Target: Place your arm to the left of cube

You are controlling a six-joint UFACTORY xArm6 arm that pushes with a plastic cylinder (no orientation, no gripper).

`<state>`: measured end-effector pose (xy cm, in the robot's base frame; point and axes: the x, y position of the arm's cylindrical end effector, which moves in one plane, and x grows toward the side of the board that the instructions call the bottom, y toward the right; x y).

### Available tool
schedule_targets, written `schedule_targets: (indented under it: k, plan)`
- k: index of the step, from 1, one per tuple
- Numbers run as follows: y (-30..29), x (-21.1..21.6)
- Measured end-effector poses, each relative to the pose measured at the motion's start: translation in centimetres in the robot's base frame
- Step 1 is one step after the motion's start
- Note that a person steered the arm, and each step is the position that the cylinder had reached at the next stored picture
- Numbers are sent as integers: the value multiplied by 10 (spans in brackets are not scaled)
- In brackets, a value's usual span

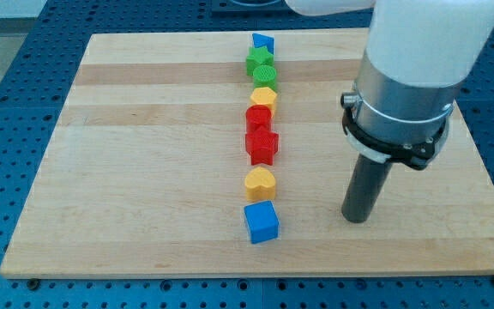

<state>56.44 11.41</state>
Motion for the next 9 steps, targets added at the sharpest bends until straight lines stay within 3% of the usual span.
schedule_targets:
  k: [1,2,4,6,8,9]
  plan:
    - [-1,54]
    - [-3,54]
    - [-109,55]
    - [-132,54]
    - [-191,54]
    - [-191,5]
